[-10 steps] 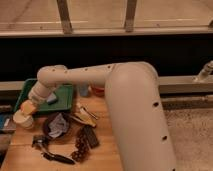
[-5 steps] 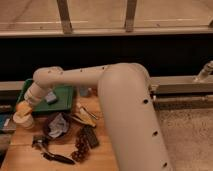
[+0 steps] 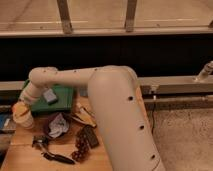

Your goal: Place apple in paper cup

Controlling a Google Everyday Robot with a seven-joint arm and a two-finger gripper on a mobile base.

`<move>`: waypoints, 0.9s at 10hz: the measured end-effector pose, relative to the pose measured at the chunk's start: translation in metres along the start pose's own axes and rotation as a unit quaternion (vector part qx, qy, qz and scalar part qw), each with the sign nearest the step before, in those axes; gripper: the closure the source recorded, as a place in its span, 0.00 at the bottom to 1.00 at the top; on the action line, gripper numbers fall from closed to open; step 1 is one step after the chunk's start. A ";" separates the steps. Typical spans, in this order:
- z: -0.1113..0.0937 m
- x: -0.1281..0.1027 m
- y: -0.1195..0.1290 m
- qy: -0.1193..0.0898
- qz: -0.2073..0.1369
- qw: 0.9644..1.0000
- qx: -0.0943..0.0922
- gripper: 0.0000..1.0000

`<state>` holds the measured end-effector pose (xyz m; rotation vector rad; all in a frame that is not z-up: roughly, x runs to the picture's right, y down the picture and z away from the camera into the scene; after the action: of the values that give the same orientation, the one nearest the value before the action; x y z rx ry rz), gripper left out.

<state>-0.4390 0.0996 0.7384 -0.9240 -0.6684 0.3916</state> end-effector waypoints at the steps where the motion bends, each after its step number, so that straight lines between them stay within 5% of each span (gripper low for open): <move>1: 0.002 -0.002 -0.003 0.000 -0.002 1.000 -0.003 1.00; 9: 0.020 -0.015 -0.001 0.001 -0.014 1.000 -0.022 0.96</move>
<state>-0.4636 0.1026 0.7424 -0.9550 -0.6892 0.3513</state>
